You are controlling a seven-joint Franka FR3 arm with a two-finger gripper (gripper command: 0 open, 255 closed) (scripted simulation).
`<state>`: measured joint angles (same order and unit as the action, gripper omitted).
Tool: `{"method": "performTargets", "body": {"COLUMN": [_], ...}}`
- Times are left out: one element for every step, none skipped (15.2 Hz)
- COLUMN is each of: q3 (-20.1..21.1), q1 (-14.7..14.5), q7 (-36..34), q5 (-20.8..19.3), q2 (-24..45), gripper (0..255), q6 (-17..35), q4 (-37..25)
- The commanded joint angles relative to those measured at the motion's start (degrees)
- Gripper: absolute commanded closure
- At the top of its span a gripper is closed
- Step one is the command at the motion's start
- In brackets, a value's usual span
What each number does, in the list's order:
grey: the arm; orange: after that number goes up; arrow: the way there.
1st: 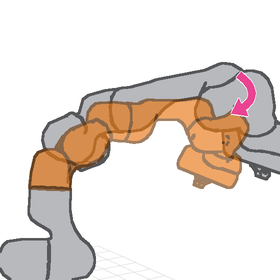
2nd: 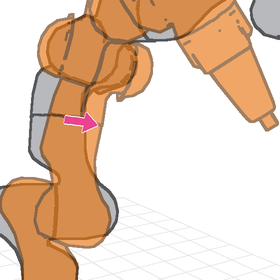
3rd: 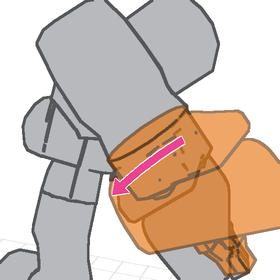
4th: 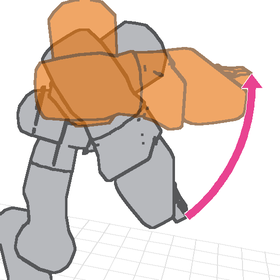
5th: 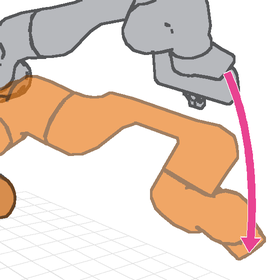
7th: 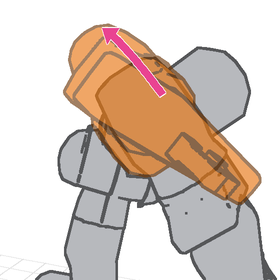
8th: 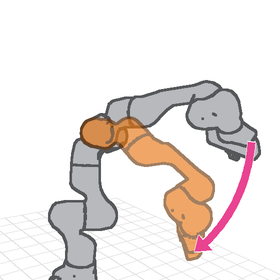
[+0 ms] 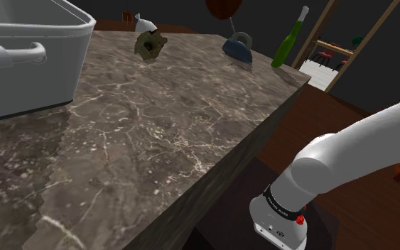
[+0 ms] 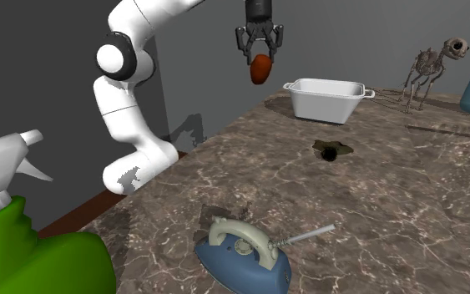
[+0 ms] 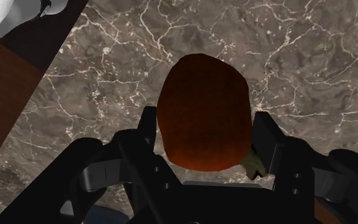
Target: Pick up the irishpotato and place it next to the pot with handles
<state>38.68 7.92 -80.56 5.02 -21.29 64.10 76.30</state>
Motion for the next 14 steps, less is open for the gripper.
{"method": "performTargets", "body": {"q3": [5.93,9.51,13.74,18.77,24.54,29.42,31.24,28.86,27.93,29.35,30.44,31.19,31.68,31.90], "q1": [0.82,1.22,1.50,1.24,-0.44,-5.44,-13.59,-24.94,-20.77,-16.45,-12.62,-9.15,-5.96,-3.04], "q7": [-4.88,-7.52,-10.54,-14.18,-18.73,-23.86,-27.83,-29.60,-29.17,-29.00,-28.59,-27.96,-27.13,-26.13], "q5": [-1.90,-3.70,-6.25,-10.05,-15.85,-23.89,-32.23,-40.09,-35.36,-32.69,-30.21,-27.78,-25.35,-22.90], "q2": [4.54,7.45,10.91,15.28,21.04,28.16,34.85,40.62,37.77,35.90,34.07,32.18,30.20,28.13], "gripper": [255,255,255,255,255,255,255,255,255,255,255,255,255,255], "q6": [-0.25,-0.63,-1.19,-2.06,-3.55,-6.06,-9.36,-13.23,-10.23,-7.97,-5.89,-3.92,-2.04,-0.24], "q4": [-4.20,-6.76,-9.58,-12.75,-16.46,-20.97,-26.48,-34.15,-29.52,-25.83,-22.61,-19.69,-17.02,-14.54]}}
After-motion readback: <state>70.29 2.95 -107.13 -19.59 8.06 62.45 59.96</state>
